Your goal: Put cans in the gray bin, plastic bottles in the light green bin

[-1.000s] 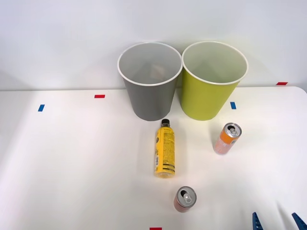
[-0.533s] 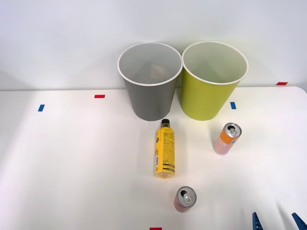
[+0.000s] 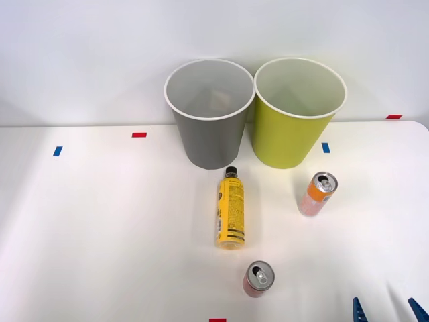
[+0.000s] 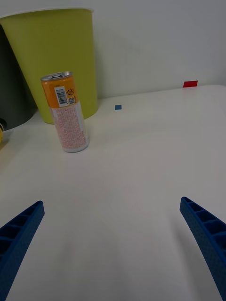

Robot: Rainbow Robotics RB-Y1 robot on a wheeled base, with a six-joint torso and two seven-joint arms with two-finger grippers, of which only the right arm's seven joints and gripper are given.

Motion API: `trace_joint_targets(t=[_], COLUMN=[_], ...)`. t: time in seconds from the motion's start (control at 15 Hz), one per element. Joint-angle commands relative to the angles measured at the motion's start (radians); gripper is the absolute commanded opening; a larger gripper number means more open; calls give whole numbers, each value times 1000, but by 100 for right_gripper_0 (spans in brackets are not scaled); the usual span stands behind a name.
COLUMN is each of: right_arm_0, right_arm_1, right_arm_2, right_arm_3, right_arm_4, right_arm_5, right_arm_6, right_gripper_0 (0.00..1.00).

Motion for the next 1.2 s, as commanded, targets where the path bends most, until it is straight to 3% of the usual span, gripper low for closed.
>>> trace_joint_targets(t=[0.07, 1.07, 1.2], right_arm_0=[0, 0, -20], right_arm_1=[0, 0, 28], right_arm_2=[0, 0, 12], right_arm_3=[0, 0, 38], right_arm_4=[0, 0, 0], right_arm_5=[0, 0, 14], right_arm_6=[0, 0, 0], right_gripper_0=[100, 100, 100])
